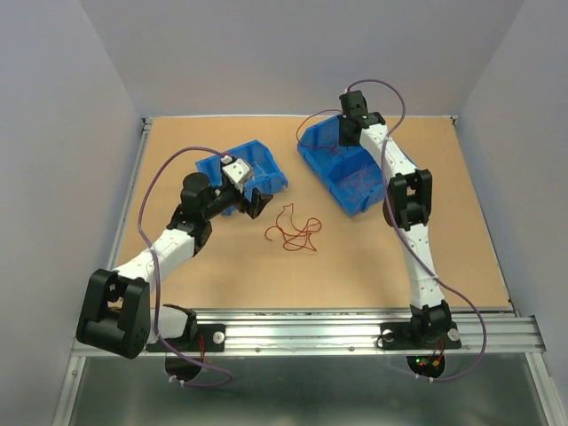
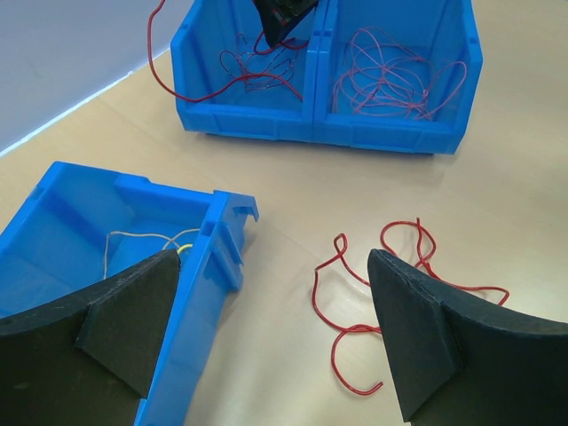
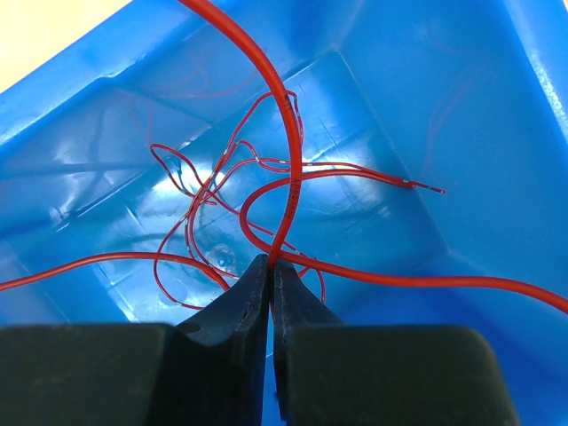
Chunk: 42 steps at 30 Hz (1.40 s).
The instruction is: Untangle the cables
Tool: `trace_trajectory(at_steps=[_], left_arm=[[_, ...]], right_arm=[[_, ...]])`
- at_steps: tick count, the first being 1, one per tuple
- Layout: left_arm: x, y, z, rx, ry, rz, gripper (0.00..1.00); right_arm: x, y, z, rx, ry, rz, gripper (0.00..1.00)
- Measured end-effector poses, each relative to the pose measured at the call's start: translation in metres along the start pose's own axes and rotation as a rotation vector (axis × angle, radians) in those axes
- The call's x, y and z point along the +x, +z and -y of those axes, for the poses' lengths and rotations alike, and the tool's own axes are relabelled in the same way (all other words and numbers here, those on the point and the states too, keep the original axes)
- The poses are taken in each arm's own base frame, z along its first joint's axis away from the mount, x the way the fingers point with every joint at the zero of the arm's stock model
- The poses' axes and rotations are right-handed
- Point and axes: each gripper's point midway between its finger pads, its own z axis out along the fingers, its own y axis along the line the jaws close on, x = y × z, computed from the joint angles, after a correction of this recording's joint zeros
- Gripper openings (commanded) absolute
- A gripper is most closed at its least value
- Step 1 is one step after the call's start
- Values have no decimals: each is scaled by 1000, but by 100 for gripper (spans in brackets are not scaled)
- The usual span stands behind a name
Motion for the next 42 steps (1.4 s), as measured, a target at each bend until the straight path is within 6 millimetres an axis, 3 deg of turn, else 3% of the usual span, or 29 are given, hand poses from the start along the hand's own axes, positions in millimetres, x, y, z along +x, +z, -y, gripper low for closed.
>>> trace_trajectory(at_steps=[11,23,27,30,31,34,38,42], left_arm=[[1,1,1,-1,4,-6,98],[2,1,1,-5,7,-8,98],[3,0,1,-6,5,-12,98],[2,1,2,-3,5,-12,98],[3,1,2,-3,5,-13,98],[3,1,3,-2,4,-15,98],[4,1,4,-3,2,-20,98],[2,0,5,-2,9,-16,98]], right_arm=[[-8,-1,-14,-85,10,25,4],[-6,-4,-39,-184,215,-4,1],[3,-1,-36,-157,183,-19,0],[32,4,-23,-97,147,-79,1],[49,2,-17,-67,132,-120,0],[66,-11,-7,-28,115,-160,0],[64,-35,2,-3,109,-160,1],[49,-59,7,-3,98,-119,20]])
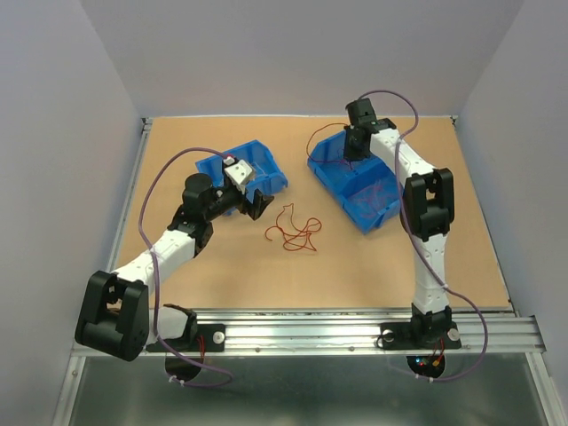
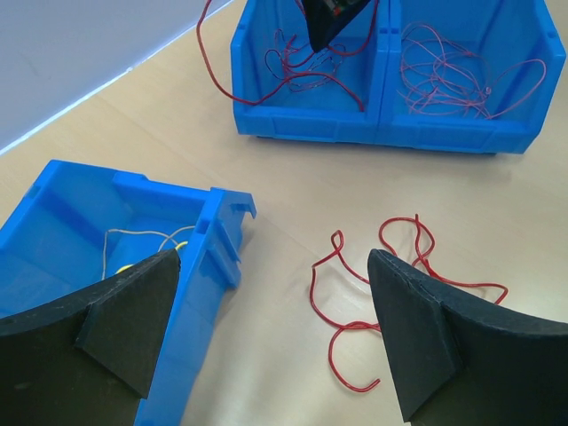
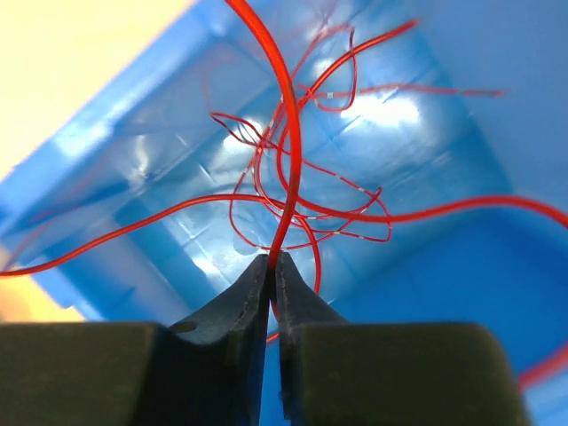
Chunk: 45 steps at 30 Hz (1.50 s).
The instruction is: Untangle the cables
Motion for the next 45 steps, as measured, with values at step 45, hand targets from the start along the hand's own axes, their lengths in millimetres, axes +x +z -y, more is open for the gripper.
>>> trace_trajectory(at_steps=[45], left_arm=[[2,5,-3,-9,13,-21,98]], right_arm=[[-104,11,-25,-41,-19,320,37]])
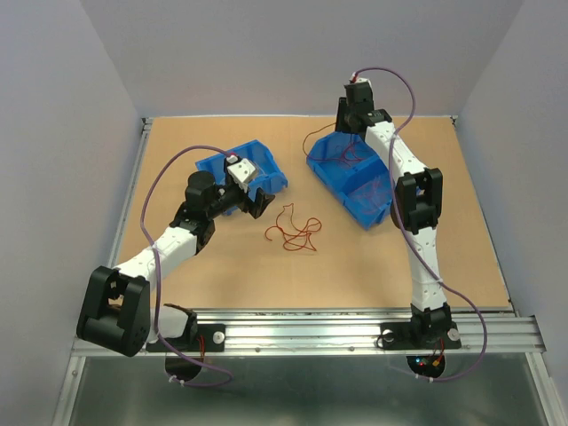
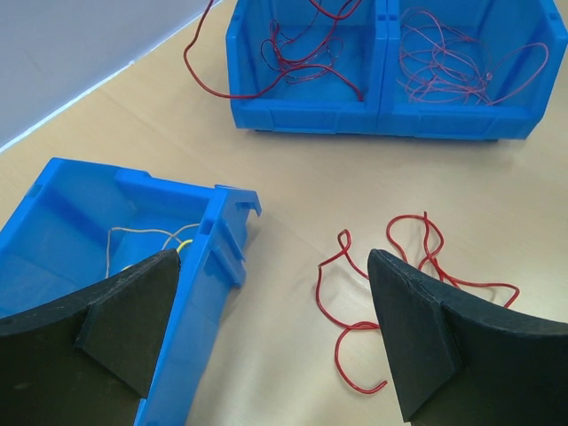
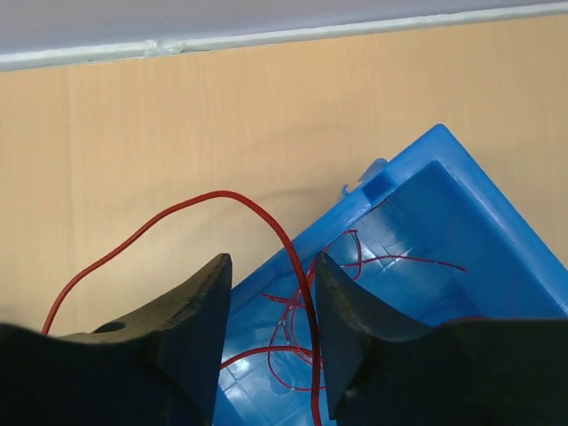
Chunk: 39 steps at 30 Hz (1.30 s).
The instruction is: Untangle the cables
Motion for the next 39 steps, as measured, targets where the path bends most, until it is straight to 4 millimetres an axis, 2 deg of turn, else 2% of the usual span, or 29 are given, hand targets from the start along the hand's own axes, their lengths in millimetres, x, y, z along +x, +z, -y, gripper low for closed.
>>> trace_trajectory(at_steps=[1,3,8,12,20,25,29,34,39], left_arm=[[0,0,0,0,-1,-1,98],[1,0,0,0,-1,-2,98],[1,0,0,0,-1,-3,98],[1,0,0,1,-1,-3,98],[1,0,1,1,5,-4,98],[1,1,1,-1,7,-6,98],[2,0,1,-3,7,-10,98],[2,0,1,-4,9,-11,98],[2,1,1,-5,11,-11,98]], right_arm=[[-1,0,-1,0,10,4,26],[-4,0,-1,-3,17,15,15],[-11,-2,-4,-14,7,35,1],[-8,-6,-3,-18,3,27,1],[3,-33,4,-17,-6,-9,1],[-2,-54,9,-14,2,7,1],[-7,-61,15,12,28,30,1],[3,-65,38,79,91,18,1],[14,-68,84,161,185,2,0]])
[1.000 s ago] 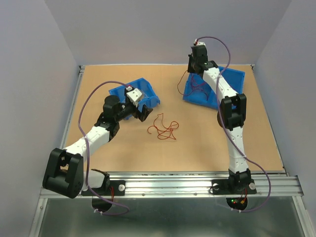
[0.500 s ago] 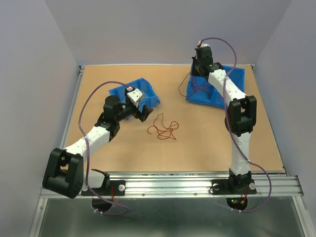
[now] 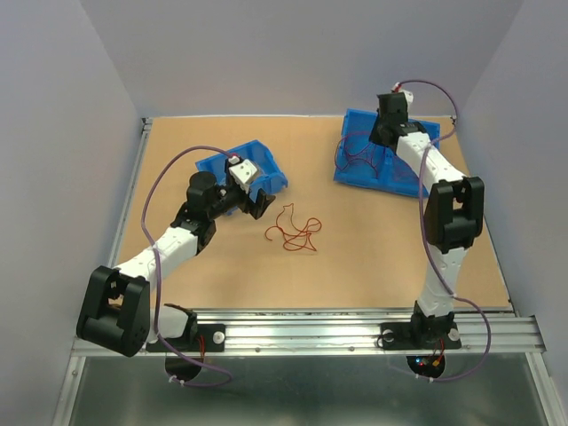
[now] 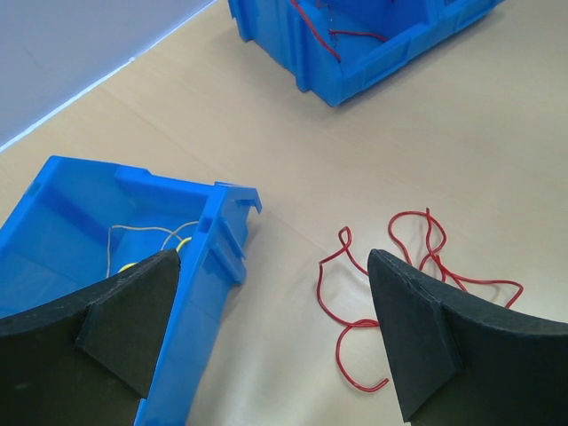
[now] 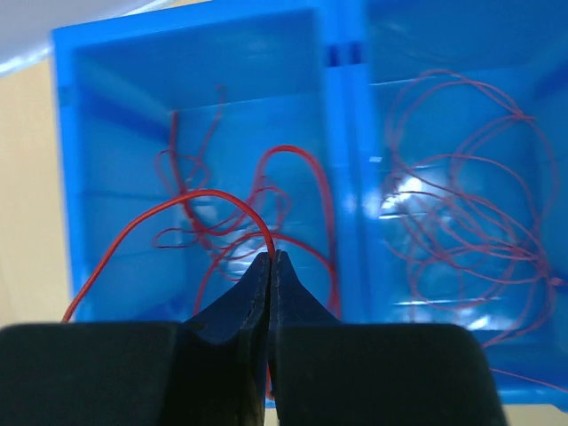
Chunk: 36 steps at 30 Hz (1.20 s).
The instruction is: Untangle the cables
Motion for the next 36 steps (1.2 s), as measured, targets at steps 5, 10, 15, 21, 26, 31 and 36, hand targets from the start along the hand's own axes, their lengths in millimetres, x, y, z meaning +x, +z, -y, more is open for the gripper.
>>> trace_trajectory(at_steps=[5,10,15,21,26,31,36], left_arm=[[0,0,1,2,1,0,98],[0,0,0,-3,1,-1,98],[0,0,0,-6,2,-2,98],[0,1,0,-6,2,-2,98],[0,1,1,-2,2,-2,98],[0,1,1,-4,2,-2,98],[0,1,2,-3,3,-2,98]], right_arm=[[4,-11,40,70,68,29,1],[-13,-15,34,44,87,94,0],[-13,-12,33,53,83,104,1],[-14,-10,50,156,117,135,1],[-7,-16,67,229,148,154,1],[-13,-26,76,264,178,192,0],[-13,-44,87,233,238,249,1]])
